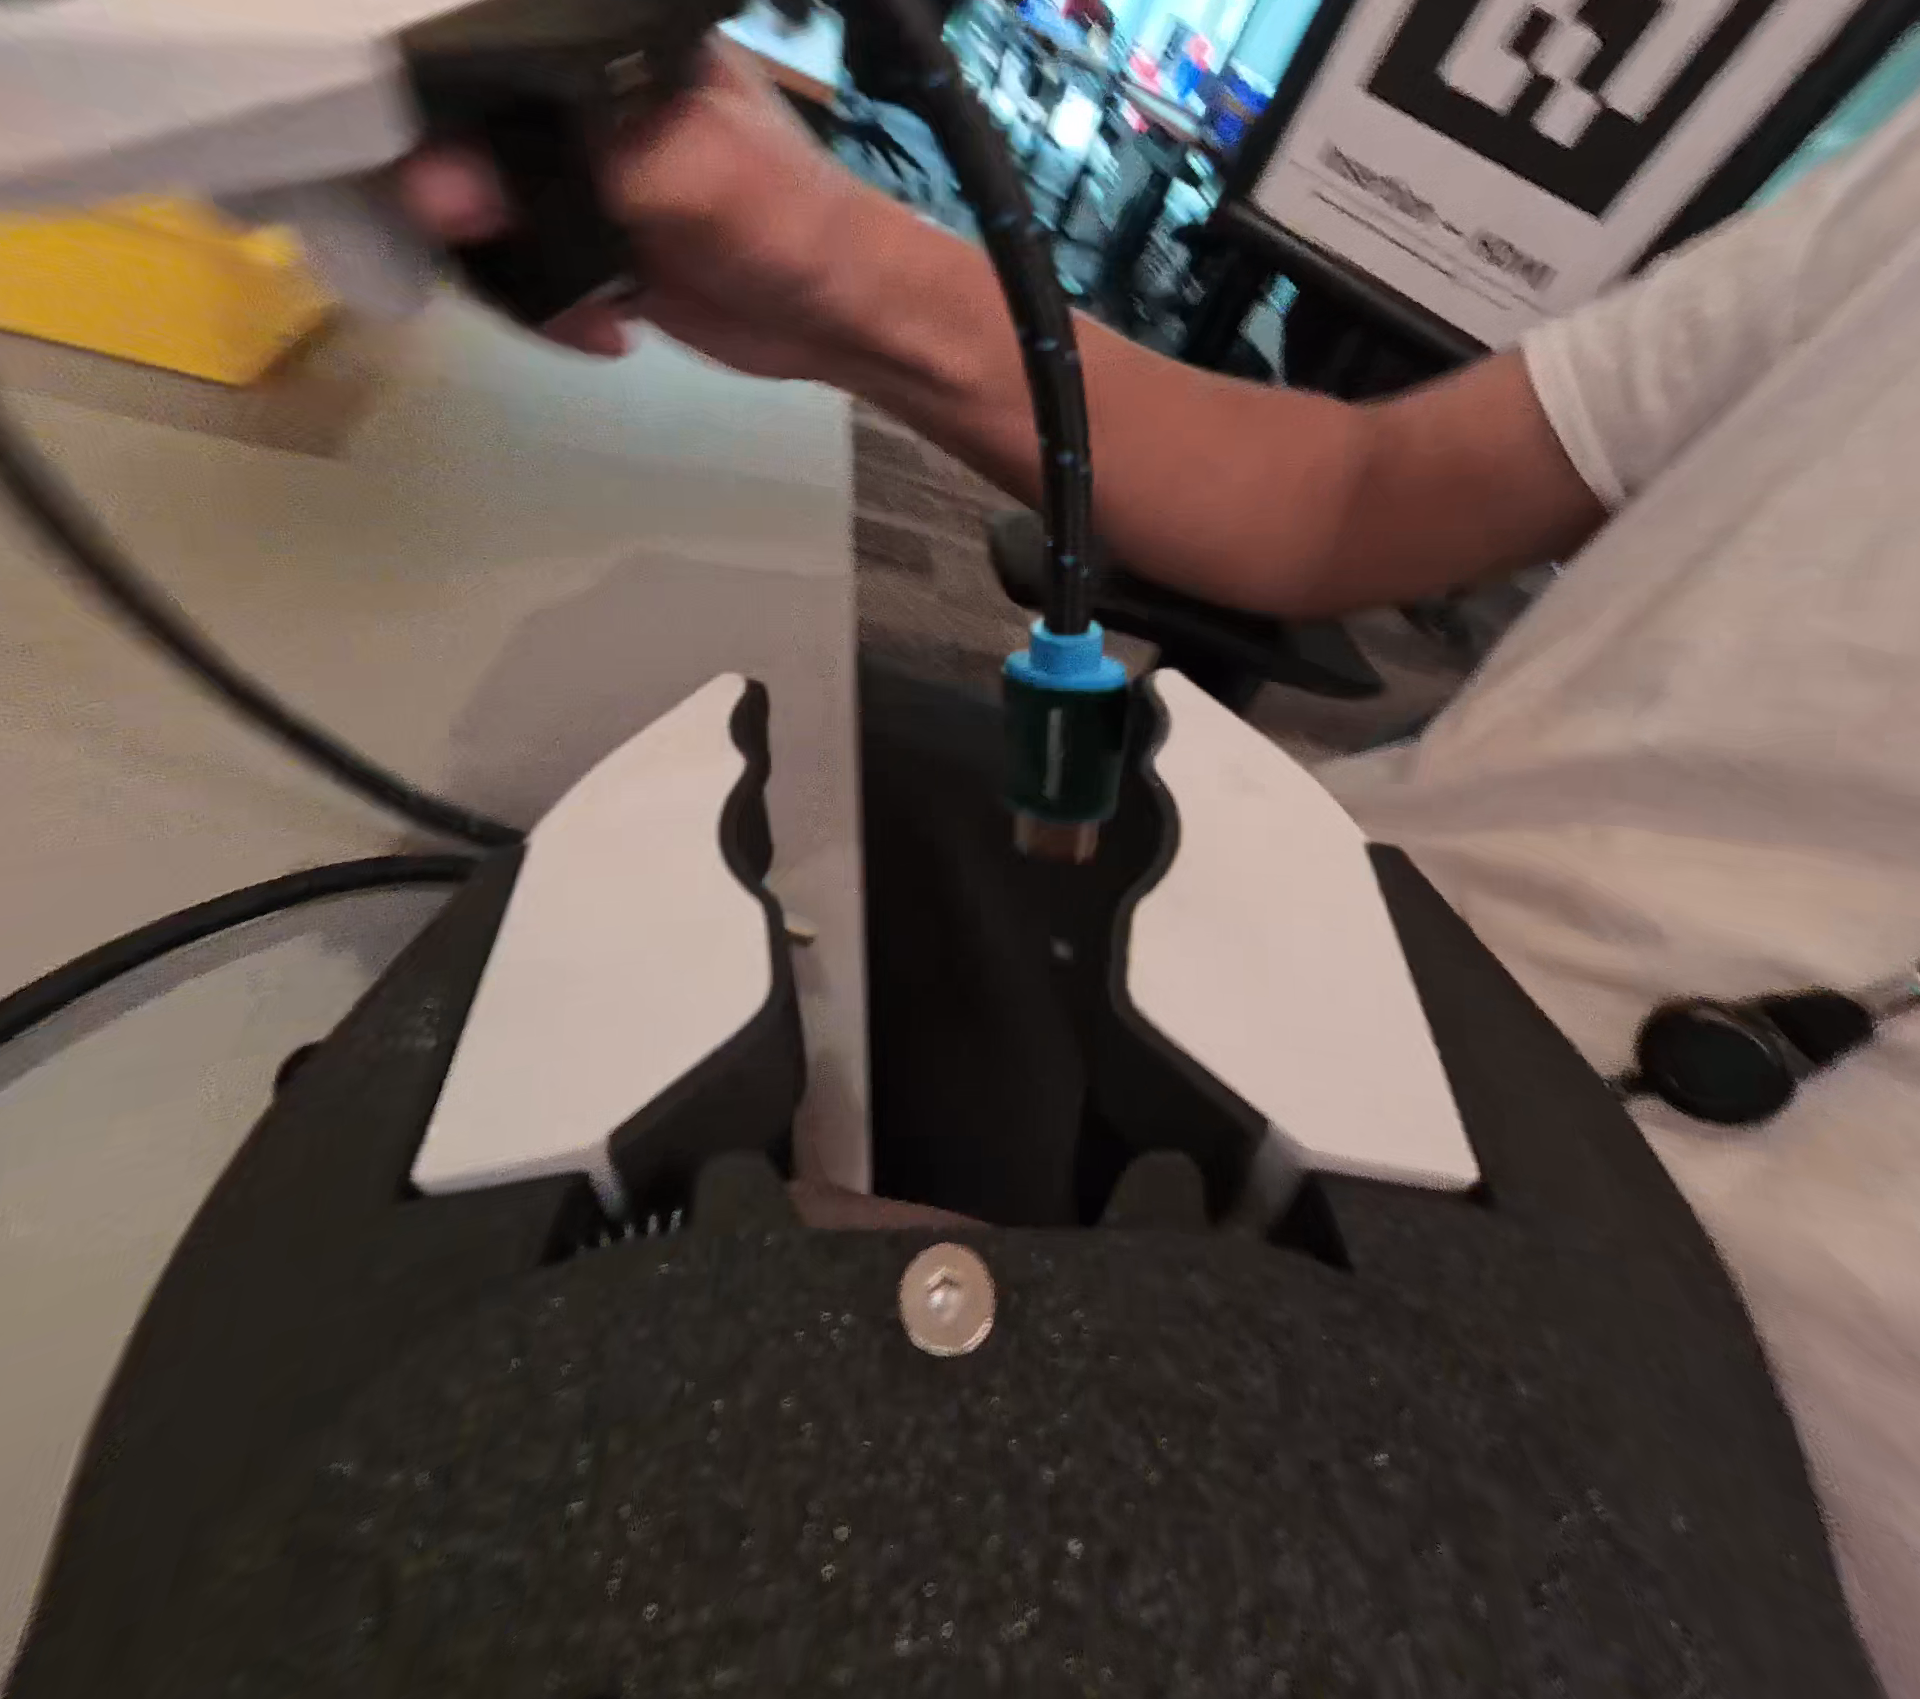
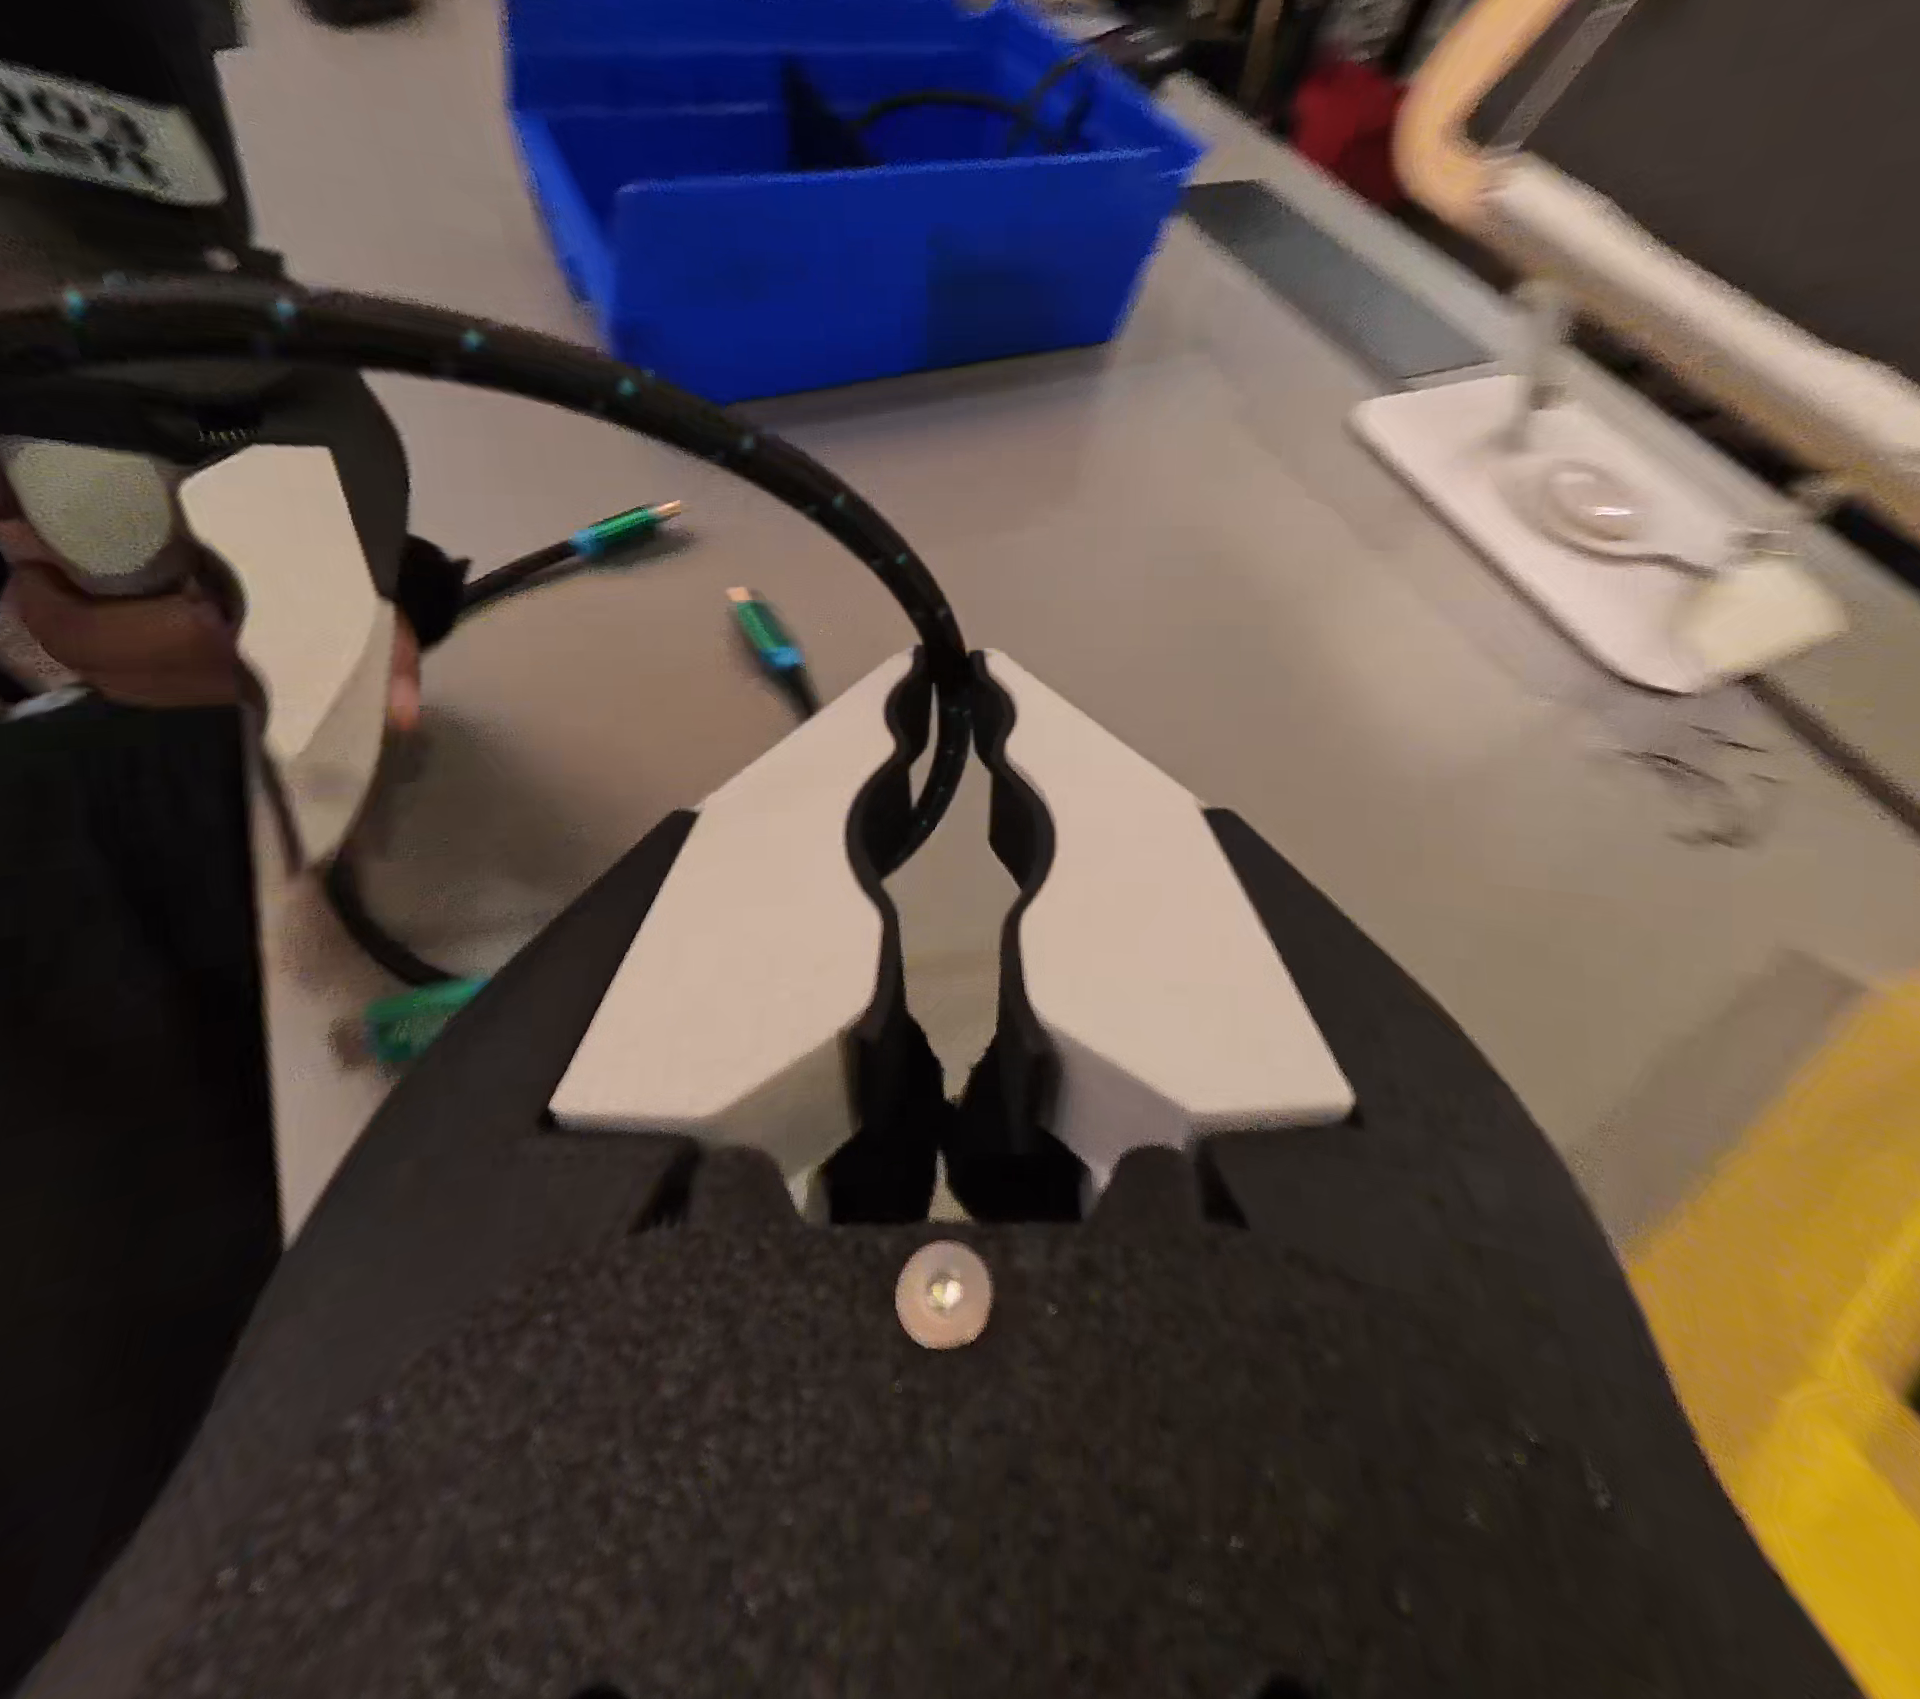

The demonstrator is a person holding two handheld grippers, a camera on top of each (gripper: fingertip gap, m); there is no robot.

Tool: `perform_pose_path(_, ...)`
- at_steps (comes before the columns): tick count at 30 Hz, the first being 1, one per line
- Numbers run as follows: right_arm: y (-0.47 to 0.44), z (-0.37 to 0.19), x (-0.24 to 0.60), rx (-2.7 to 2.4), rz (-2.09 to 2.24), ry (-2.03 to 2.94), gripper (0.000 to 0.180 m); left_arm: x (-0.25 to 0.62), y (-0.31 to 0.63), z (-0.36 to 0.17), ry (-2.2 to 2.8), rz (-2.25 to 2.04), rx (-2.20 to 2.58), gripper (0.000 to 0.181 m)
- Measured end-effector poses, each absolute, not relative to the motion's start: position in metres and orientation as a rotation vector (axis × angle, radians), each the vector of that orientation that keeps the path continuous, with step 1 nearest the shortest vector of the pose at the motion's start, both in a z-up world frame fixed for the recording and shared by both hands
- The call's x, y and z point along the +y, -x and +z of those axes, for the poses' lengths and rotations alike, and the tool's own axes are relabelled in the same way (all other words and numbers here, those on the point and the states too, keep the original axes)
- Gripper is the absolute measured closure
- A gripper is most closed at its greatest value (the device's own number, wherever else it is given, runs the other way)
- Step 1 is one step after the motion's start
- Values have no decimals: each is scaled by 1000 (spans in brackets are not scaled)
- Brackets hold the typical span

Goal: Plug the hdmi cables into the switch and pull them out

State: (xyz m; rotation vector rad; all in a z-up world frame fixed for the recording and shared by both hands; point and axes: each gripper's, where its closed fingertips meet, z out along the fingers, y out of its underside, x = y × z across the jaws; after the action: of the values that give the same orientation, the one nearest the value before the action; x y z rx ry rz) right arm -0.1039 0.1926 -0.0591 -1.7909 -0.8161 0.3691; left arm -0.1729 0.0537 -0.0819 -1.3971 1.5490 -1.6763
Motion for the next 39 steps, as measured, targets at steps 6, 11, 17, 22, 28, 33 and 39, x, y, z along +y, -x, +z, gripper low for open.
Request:
perform_pose_path(6,-89,18,195,-189,-105,1870,173,106,180,-69,1479,-1696,1250,122)
perform_pose_path(11,-215,9,172,285,-273,1902,174,96,176,-72,1474,-1676,1300,128)
perform_pose_path(17,-261,-45,156,385,-382,2053,174,83,170,-87,1498,-1624,1403,129)
perform_pose_path(22,-266,-95,156,258,-622,2333,174,85,170,-91,1525,-1632,1406,129)
perform_pose_path(28,-273,-111,166,109,-830,2643,171,92,172,-89,1540,-1632,1370,129)
perform_pose_path(33,-273,-126,172,-43,-846,2907,161,94,172,-98,1569,-1577,1402,129)
perform_pose_path(39,-253,-105,173,-22,-808,2737,145,93,172,-117,1613,-1444,1493,128)
